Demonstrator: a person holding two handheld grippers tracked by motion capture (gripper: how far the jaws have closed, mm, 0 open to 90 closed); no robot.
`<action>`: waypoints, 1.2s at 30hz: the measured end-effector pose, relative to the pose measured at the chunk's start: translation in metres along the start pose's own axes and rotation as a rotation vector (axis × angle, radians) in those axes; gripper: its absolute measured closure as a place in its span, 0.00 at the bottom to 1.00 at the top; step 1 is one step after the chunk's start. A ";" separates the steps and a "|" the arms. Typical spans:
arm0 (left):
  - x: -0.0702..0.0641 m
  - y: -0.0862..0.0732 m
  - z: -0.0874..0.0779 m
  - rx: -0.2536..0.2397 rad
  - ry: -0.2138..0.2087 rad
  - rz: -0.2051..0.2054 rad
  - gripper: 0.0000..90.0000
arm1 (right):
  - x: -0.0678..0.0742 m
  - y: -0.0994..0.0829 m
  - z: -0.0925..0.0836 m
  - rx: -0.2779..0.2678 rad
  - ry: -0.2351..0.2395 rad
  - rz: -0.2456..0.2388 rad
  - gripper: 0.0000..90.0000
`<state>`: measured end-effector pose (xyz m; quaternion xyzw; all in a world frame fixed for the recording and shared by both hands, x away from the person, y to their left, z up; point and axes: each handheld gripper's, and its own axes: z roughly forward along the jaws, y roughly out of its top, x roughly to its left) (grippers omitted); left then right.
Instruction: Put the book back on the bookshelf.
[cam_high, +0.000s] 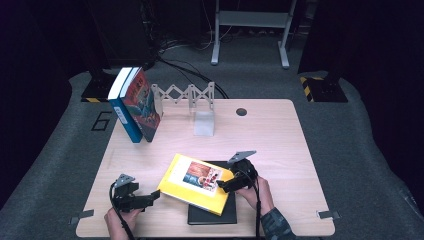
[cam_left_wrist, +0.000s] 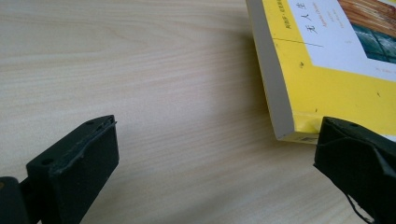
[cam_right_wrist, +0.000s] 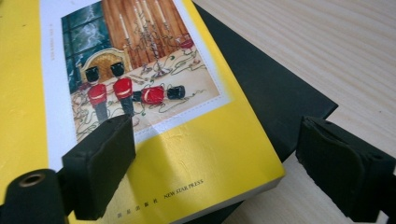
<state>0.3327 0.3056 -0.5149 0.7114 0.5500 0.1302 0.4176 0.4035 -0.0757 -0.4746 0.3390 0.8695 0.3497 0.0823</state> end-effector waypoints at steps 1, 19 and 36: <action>0.001 0.001 0.001 0.000 0.000 -0.001 0.00 | 0.000 0.000 0.000 -0.005 0.006 -0.002 0.16; 0.005 0.037 0.033 0.052 -0.018 0.003 0.00 | 0.012 -0.020 -0.018 0.001 0.074 0.034 0.33; 0.004 0.067 0.063 0.105 -0.055 0.031 0.00 | 0.011 -0.013 -0.012 -0.026 0.069 0.039 0.33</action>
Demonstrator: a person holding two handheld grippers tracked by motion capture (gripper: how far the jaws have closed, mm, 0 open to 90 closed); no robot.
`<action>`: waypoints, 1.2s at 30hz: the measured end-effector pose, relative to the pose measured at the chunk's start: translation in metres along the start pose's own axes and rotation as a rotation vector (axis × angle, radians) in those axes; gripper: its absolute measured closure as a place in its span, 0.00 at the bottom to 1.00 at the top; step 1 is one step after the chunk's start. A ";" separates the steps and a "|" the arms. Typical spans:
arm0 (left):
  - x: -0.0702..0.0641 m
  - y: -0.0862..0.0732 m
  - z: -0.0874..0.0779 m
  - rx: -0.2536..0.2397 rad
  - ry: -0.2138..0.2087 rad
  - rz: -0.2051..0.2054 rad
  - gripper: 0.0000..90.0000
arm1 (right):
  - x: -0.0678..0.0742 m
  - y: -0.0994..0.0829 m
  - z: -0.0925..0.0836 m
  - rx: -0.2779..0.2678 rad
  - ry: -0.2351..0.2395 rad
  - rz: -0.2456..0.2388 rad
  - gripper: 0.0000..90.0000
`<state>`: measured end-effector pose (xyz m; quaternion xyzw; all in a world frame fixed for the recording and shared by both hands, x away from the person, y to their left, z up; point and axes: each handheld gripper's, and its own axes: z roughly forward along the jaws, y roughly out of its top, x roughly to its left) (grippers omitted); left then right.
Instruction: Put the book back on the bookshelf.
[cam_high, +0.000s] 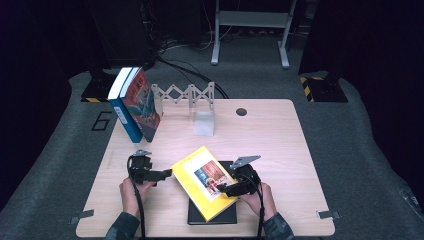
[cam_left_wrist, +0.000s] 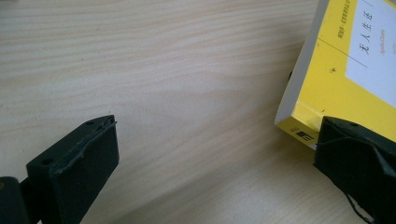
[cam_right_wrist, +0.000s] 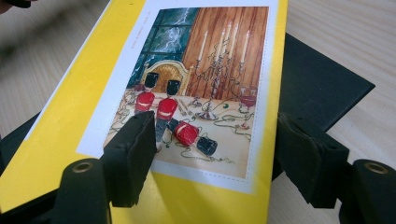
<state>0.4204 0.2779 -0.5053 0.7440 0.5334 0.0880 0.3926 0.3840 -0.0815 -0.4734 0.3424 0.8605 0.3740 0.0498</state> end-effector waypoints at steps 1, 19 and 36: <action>0.001 0.002 0.002 0.007 -0.003 0.005 0.00 | 0.000 -0.001 -0.001 0.000 -0.002 -0.006 0.33; -0.010 0.009 0.006 -0.012 -0.053 -0.002 0.00 | 0.007 -0.007 -0.006 -0.044 -0.039 0.006 0.35; -0.012 0.015 0.014 0.017 -0.037 0.002 0.00 | 0.017 -0.011 -0.005 -0.029 -0.040 0.026 0.35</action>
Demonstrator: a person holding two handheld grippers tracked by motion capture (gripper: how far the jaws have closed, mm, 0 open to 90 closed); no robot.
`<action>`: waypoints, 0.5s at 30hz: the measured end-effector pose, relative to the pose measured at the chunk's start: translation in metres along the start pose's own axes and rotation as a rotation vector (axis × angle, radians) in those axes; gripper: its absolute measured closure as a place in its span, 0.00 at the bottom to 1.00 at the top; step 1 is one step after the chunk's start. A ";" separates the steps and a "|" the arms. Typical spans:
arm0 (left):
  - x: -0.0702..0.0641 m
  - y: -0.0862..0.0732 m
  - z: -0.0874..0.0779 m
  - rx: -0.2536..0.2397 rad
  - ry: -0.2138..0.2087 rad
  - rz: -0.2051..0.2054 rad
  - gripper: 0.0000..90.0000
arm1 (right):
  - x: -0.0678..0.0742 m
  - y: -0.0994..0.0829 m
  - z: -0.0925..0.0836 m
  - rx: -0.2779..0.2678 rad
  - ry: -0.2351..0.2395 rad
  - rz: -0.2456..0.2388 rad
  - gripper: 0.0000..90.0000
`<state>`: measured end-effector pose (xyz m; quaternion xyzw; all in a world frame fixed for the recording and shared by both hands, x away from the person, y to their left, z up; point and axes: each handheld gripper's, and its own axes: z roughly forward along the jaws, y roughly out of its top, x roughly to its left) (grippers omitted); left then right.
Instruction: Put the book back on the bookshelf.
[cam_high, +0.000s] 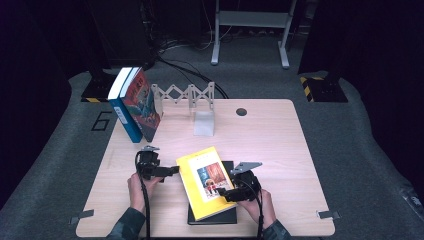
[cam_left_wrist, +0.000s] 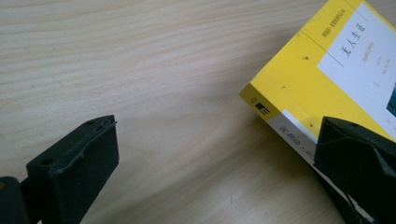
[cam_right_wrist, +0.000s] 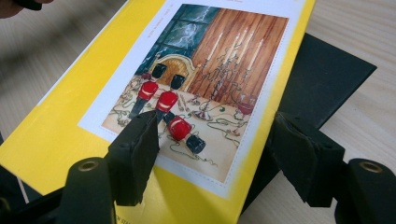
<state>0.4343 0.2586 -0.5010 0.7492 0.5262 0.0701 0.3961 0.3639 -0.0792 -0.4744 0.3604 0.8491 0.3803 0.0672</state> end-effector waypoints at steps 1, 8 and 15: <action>0.000 0.001 0.000 -0.004 0.007 0.008 0.00 | 0.001 0.000 0.001 -0.003 -0.001 -0.008 0.35; 0.008 0.008 0.004 0.021 -0.001 -0.017 0.00 | 0.009 0.001 0.003 0.001 0.002 -0.019 0.35; 0.013 0.013 0.006 0.026 -0.004 -0.023 0.00 | 0.016 0.001 0.006 0.002 0.010 -0.006 0.35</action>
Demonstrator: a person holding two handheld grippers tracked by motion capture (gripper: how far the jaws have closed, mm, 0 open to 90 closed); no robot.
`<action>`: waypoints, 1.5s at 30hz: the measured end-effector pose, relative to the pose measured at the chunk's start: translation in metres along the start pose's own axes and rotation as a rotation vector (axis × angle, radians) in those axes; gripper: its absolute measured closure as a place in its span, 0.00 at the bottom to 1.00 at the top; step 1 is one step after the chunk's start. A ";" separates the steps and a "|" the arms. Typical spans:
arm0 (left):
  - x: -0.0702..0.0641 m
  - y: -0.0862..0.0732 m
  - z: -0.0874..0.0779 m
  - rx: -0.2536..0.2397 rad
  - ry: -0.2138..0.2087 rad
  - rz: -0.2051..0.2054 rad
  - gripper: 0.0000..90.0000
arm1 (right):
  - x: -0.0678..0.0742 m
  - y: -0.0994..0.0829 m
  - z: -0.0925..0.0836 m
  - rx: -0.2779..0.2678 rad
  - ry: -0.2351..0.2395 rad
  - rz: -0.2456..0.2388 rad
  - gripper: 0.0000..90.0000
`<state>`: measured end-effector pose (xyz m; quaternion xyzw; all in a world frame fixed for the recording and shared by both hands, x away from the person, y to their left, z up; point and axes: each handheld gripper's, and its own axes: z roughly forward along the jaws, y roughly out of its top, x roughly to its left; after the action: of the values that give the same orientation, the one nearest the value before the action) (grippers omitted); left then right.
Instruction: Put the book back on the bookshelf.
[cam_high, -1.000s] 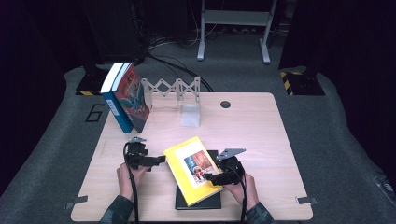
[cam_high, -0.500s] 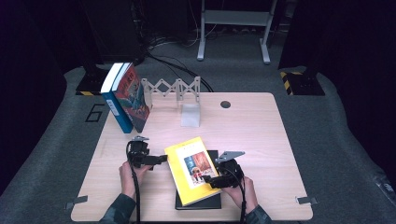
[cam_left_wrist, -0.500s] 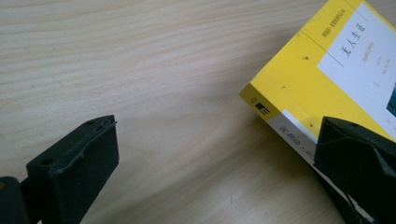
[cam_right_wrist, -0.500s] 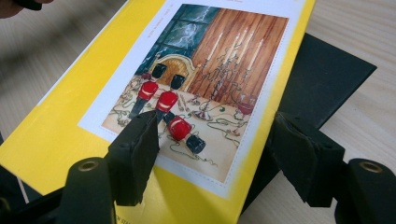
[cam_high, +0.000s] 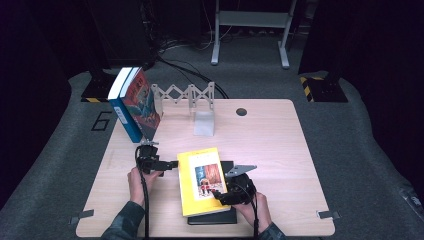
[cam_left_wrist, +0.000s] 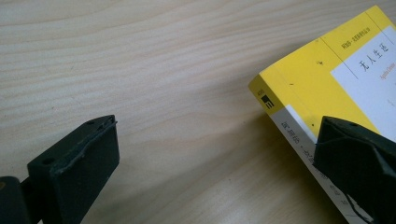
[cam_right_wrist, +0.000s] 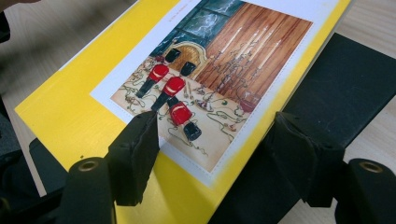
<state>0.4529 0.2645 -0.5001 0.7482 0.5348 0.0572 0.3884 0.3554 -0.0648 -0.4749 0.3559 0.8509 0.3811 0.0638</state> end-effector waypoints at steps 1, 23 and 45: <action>0.001 0.001 0.000 0.003 -0.007 -0.011 0.00 | 0.001 0.000 0.000 0.000 0.003 0.001 0.35; -0.014 0.009 -0.007 -0.047 -0.090 -0.014 0.00 | -0.008 0.014 0.012 0.010 -0.054 -0.046 0.21; -0.040 0.011 0.016 0.056 -0.050 0.015 0.00 | -0.010 0.019 0.023 -0.012 -0.015 -0.022 0.22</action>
<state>0.4521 0.2210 -0.4909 0.7641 0.5205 0.0265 0.3801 0.3816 -0.0488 -0.4792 0.3489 0.8520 0.3827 0.0765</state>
